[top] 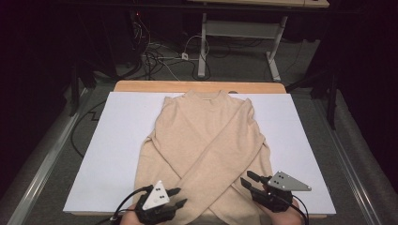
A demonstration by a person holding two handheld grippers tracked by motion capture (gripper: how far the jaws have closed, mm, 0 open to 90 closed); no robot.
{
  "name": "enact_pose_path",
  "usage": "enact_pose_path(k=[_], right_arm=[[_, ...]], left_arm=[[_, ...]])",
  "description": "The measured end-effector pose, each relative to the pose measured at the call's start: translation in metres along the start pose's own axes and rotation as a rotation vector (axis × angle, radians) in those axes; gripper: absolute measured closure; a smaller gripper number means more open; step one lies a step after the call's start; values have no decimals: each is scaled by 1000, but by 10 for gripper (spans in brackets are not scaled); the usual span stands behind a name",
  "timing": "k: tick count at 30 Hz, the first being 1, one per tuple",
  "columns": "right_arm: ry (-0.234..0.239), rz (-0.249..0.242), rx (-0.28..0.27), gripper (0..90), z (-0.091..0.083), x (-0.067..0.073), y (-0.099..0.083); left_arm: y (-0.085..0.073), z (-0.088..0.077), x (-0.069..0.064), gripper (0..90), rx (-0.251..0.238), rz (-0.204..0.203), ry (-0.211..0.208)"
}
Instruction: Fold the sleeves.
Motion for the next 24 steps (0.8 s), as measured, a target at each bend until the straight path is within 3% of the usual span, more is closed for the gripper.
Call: enact_pose_path(k=[2,5,6,8,9,10,15,18,22,24], right_arm=[[-11,10,-2,629,-2,-4,-1],[-20,18,-2,629,-5,-7,-3],[-22,19,-3,629,-5,-7,-4],[-25,17,-4,629,-7,-7,-4],[-27,18,-3,629,-8,-7,-5],[-29,18,-3,629,-8,-8,-5],[-37,24,-7,629,-11,-10,-6],[-44,26,-10,629,-13,-11,-5],[-51,34,-14,629,-14,-14,-5],[-53,34,-16,630,-14,-15,-4]], left_arm=[[3,13,-13,529,12,14,-42],[2,30,-23,521,61,81,-45],[2,32,-25,609,62,99,-56],[2,34,-27,770,57,97,-72],[2,34,-28,843,59,107,-58],[3,34,-28,857,55,111,-57],[6,22,-41,866,13,79,-134],[6,22,-49,864,14,82,-167],[6,23,-46,857,5,74,-172],[10,21,-42,762,-15,48,-175]])
Point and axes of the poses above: each handheld gripper's, and its own axes: z roughly forward along the jaws, y roughly out of its top, x roughly to its left, the point moved 7 cm from there along z, roughly forward along the jaws, and after that the axes turned 5 degrees about y, right-handed, at the moved point
